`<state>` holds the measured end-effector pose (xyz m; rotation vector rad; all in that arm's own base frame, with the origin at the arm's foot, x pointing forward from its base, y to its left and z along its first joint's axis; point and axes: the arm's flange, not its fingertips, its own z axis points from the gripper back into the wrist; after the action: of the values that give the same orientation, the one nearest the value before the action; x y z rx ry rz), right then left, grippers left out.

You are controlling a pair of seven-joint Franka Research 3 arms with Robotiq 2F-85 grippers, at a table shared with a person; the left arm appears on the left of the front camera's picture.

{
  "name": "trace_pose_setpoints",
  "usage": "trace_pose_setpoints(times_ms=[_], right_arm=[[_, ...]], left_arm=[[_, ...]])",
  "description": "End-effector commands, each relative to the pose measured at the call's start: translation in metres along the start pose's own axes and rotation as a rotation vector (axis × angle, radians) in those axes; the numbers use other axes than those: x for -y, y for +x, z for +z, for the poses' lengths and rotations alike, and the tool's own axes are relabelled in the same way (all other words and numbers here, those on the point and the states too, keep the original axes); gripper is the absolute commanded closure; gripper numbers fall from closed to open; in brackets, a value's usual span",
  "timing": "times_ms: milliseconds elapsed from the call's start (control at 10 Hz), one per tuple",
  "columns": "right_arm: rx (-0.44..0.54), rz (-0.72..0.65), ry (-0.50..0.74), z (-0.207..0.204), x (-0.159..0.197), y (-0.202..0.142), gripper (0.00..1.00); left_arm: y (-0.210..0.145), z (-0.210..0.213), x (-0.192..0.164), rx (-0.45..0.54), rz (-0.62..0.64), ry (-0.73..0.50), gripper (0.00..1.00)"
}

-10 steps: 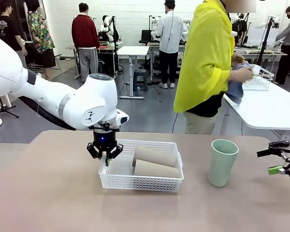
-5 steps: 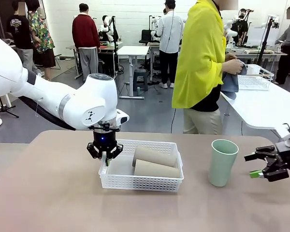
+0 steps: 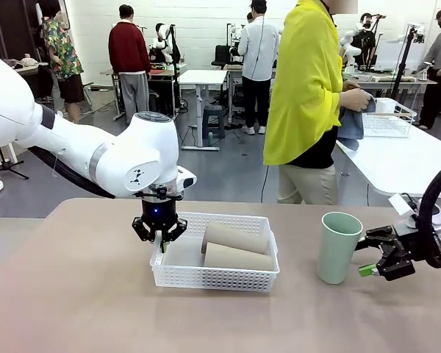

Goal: Clean and organize the cups into the basket.
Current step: Pick up the Reusable plastic cup from the right side of the table and stack it inside the Organizing basket in the center of the table.

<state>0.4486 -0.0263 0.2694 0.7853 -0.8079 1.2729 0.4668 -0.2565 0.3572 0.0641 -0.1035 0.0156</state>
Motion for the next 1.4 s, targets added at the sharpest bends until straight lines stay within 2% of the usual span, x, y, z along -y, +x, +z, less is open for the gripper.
trace_pose_setpoints(times_ms=[0,800,900,1300], right_arm=[[0.007,-0.007,0.0,-0.01,0.003,0.005,0.0],[0.0,0.005,0.017,-0.007,-0.001,0.003,0.0],[0.013,-0.014,-0.021,-0.011,0.003,0.002,0.0],[0.059,-0.047,-0.006,-0.037,0.017,0.0,0.0]], left_arm=[[0.0,0.001,0.001,0.002,0.0,0.0,1.0],[0.0,0.001,0.001,0.002,0.0,0.0,1.0],[0.0,0.001,0.001,0.002,0.0,0.0,1.0],[0.0,0.001,0.001,0.002,0.0,0.0,1.0]])
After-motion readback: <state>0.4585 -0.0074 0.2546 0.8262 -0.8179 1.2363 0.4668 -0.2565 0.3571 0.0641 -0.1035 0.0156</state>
